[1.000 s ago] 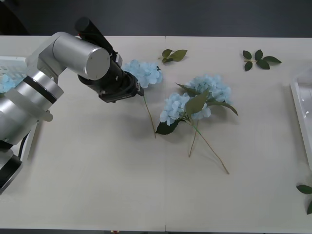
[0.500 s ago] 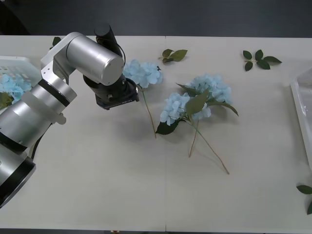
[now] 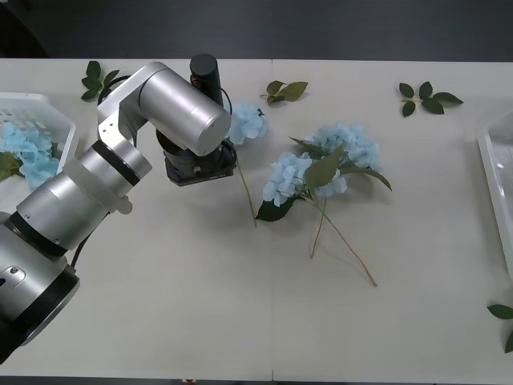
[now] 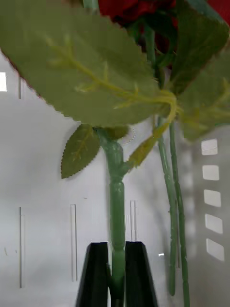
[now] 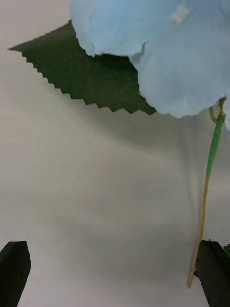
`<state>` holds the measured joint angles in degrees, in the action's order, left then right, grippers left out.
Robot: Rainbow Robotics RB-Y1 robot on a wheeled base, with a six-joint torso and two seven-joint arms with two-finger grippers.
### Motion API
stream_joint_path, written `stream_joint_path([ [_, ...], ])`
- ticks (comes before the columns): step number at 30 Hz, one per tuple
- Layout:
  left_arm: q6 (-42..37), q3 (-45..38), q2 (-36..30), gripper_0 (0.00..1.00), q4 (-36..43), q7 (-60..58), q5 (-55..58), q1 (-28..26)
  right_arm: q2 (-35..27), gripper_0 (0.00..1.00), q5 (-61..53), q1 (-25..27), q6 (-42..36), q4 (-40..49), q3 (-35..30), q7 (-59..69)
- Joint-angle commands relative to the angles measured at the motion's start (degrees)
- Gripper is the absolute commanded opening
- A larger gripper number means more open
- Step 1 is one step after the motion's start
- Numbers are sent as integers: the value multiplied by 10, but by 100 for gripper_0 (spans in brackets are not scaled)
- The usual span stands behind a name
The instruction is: Put the red flowers into the right box and the blue flowers into the left box
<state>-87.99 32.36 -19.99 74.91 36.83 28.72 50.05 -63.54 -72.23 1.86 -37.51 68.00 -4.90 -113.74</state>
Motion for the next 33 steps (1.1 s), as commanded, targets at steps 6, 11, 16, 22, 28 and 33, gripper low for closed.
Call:
stream_joint_path([
  [6,9,-5,35,100,8,-12,-36,30,-3,69,13,-1,10,-10,-8,-37],
  [11,33,-5,42,100,8,-8,-41,30,-4,79,5,-1,10,-9,-8,-45],
  [16,70,2,45,100,-12,4,-44,34,-10,83,-53,-1,-15,2,-8,-50],
  [22,97,14,62,100,-66,16,-52,51,-34,84,-123,-1,-76,38,-12,-39],
  [28,116,35,71,100,-105,19,-53,65,-53,84,-137,-1,-126,118,-14,70],
  [33,145,45,83,100,-147,26,-53,73,-62,84,-118,3,-154,208,-14,209],
])
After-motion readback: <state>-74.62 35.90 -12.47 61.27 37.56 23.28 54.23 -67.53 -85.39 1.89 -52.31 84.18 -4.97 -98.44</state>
